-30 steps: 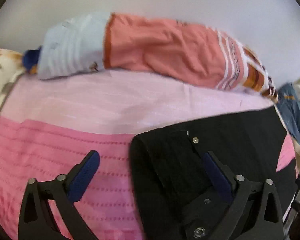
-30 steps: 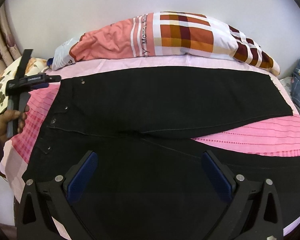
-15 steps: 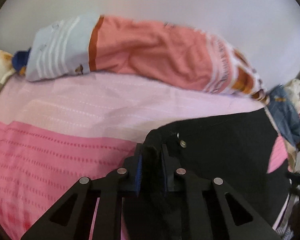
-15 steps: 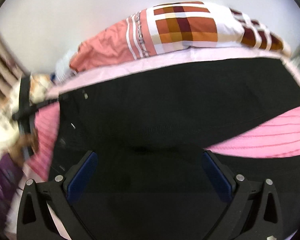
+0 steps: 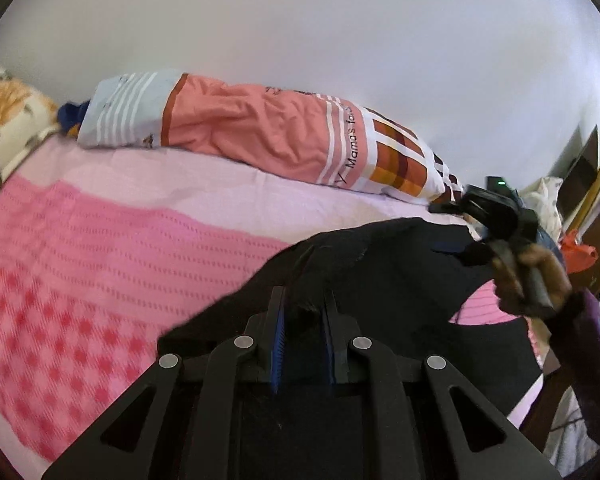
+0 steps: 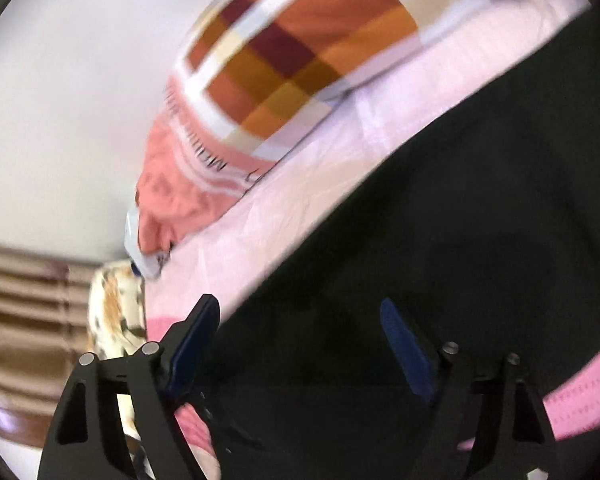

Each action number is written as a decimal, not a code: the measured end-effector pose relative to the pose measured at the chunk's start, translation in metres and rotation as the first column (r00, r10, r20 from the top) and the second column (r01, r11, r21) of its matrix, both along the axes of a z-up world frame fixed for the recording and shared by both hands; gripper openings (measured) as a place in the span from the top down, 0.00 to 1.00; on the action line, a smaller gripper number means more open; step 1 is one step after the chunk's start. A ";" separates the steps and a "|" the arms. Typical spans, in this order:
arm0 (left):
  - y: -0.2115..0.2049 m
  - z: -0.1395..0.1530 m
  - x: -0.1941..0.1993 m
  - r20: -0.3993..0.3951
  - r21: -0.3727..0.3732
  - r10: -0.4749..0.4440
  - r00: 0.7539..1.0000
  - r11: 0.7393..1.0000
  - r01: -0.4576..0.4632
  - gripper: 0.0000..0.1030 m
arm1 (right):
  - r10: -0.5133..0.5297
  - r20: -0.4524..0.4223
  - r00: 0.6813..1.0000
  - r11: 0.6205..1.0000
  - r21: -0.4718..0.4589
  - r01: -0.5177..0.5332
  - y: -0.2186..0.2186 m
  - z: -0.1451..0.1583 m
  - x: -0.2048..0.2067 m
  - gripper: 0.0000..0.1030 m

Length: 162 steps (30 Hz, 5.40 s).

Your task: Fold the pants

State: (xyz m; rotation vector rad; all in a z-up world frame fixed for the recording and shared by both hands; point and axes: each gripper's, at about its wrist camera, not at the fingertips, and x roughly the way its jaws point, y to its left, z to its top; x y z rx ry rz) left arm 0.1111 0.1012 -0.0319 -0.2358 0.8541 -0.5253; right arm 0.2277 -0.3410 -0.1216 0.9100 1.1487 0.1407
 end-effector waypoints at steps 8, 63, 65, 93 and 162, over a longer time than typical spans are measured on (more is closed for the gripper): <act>0.000 0.001 -0.017 -0.036 -0.040 0.018 0.999 0.999 -0.020 0.84 | -0.086 -0.049 0.995 0.996 0.018 0.086 -0.014 -0.029 0.015 0.94; -0.199 -0.072 -0.133 -0.148 0.201 -0.271 0.951 0.933 0.298 0.25 | -0.656 0.245 0.714 0.715 0.502 0.486 -0.232 -0.065 -0.266 0.54; -0.201 -0.078 -0.131 -0.168 0.187 -0.250 0.954 0.942 0.280 0.25 | -0.659 0.246 0.710 0.721 0.475 0.505 -0.249 -0.059 -0.261 0.54; -0.170 -0.066 -0.134 -0.096 0.332 -0.255 0.962 0.903 0.273 0.25 | -0.663 0.079 0.744 0.738 0.229 0.634 -0.256 -0.042 -0.436 0.95; -0.142 -0.071 -0.140 -0.096 0.250 -0.256 0.962 0.929 0.272 0.23 | -0.422 0.041 0.906 0.836 0.405 0.371 -0.095 -0.053 -0.379 0.57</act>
